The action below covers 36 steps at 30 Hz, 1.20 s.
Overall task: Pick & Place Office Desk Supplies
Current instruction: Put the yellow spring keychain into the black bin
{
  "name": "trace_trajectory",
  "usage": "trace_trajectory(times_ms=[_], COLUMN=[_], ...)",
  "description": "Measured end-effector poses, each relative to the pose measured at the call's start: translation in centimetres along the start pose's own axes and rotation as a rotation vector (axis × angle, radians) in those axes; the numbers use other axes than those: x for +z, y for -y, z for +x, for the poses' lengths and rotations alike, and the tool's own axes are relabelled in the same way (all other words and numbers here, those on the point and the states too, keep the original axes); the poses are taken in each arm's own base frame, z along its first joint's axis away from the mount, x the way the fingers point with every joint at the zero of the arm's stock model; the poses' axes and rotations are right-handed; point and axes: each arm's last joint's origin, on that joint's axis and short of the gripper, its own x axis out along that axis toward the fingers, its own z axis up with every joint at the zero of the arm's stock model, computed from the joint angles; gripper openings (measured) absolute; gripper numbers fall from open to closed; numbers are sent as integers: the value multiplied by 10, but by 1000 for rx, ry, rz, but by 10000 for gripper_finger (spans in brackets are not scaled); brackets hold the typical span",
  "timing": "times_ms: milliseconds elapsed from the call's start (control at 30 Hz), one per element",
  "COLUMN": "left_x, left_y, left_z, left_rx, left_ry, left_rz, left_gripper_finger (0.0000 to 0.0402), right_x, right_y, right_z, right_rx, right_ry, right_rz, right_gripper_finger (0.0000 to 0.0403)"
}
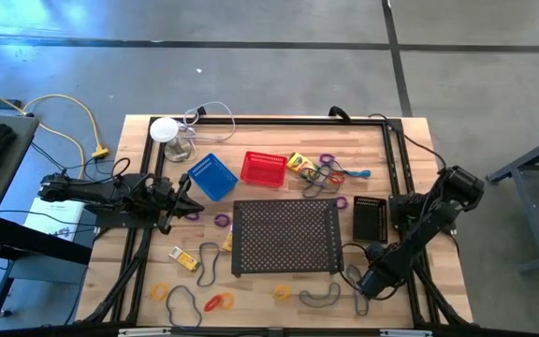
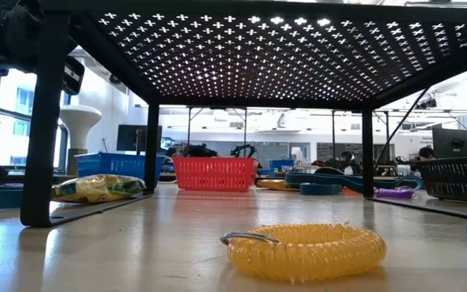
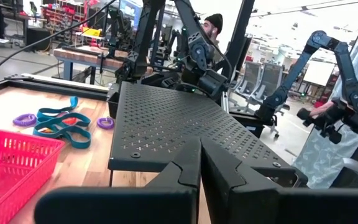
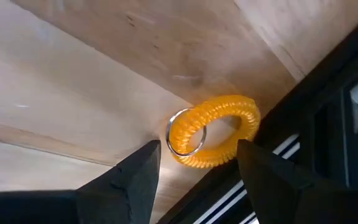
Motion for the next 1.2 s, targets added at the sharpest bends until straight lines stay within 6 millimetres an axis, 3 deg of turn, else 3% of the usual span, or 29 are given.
trace_trajectory(times_ms=[167, 300, 700, 967, 1200], left_x=[0, 0, 0, 0, 0], left_y=[0, 0, 0, 0, 0], left_z=[0, 0, 0, 0, 0], left_rx=[0, 0, 0, 0, 0], left_ry=[0, 0, 0, 0, 0], left_rz=[-3, -15, -18, -18, -18], left_gripper_finger=[0, 0, 0, 0, 0], right_x=[3, 3, 3, 1, -17], right_y=[1, 1, 0, 3, 0], right_z=[5, 6, 7, 3, -36], right_rx=[17, 23, 22, -25, -46], right_ry=[-11, -15, -16, -21, -8], right_rz=[-37, -76, -86, -71, -63], right_gripper_finger=[200, 173, 14, 5, 3])
